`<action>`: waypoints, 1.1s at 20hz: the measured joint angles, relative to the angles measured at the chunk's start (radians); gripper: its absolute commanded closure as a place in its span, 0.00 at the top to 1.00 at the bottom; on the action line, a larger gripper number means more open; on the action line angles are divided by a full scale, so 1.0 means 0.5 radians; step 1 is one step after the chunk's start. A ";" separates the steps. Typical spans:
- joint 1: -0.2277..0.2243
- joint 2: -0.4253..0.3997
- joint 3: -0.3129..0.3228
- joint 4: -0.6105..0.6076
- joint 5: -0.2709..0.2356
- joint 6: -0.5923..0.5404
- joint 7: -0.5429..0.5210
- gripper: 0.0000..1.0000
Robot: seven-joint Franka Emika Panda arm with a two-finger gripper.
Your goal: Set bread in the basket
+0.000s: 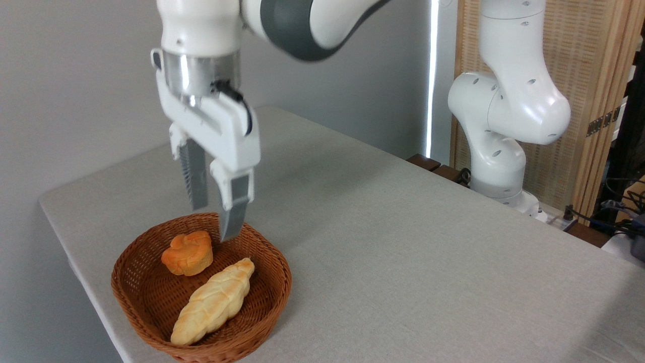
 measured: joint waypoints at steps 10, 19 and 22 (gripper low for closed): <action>-0.051 -0.156 0.001 0.002 0.106 -0.400 -0.282 1.00; -0.050 -0.156 0.036 -0.003 0.132 -0.424 -0.263 1.00; -0.051 -0.155 0.036 -0.003 0.133 -0.424 -0.228 1.00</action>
